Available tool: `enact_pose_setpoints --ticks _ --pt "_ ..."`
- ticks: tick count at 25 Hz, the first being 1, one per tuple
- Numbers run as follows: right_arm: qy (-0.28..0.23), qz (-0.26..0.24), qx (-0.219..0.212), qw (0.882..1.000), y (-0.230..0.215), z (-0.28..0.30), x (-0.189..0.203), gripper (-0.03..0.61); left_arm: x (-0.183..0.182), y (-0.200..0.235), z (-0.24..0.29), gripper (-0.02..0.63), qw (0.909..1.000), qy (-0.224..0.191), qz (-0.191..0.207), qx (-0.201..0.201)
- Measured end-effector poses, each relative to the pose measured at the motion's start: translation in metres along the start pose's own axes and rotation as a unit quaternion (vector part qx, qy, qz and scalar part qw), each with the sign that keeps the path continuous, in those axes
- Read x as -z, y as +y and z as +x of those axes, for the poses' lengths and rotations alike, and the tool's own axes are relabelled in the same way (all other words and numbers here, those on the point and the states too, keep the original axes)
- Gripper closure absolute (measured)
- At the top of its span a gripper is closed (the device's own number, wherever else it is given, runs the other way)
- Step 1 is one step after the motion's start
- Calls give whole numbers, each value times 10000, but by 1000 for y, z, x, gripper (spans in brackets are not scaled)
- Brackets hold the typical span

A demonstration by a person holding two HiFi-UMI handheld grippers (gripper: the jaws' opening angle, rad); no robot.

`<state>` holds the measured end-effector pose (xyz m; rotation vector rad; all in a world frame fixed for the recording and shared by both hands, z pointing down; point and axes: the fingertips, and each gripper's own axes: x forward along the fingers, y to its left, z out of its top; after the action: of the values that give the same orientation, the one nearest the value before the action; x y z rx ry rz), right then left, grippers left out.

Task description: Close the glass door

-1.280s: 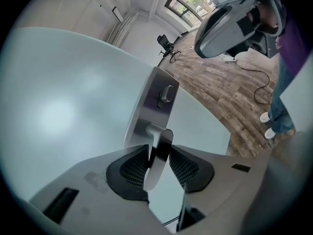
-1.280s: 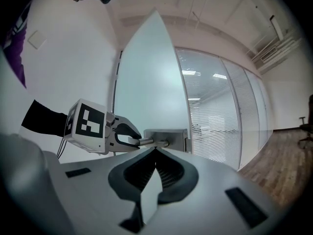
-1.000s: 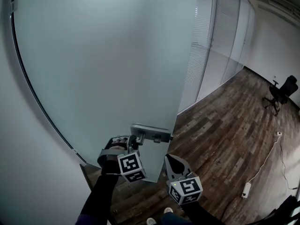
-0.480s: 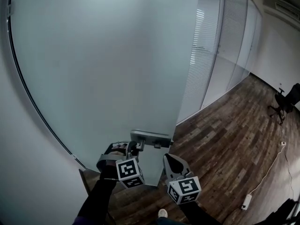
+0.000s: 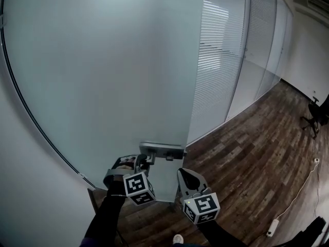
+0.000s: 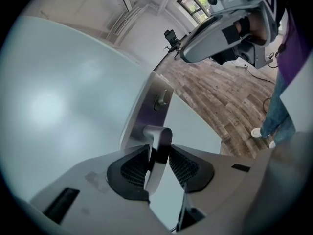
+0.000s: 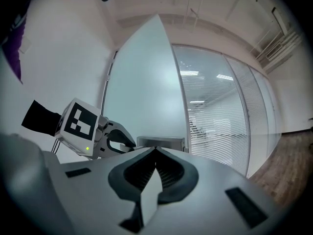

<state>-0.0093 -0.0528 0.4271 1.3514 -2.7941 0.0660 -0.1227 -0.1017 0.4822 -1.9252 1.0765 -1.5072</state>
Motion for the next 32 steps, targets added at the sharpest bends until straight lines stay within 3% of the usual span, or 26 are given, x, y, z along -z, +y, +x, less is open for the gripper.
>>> enact_pose_setpoints --ticks 16,25,32 --pt "-12 -44 175 9998 -50 51 -6 588 -23 53 64 497 9993 -5 -373 -99" --pt "-1 24 426 9991 -64 114 -5 588 -16 84 104 499 9988 -274 -393 33" --pt "-42 47 655 9978 -75 145 -1 588 -12 97 132 506 9991 -252 -336 72"
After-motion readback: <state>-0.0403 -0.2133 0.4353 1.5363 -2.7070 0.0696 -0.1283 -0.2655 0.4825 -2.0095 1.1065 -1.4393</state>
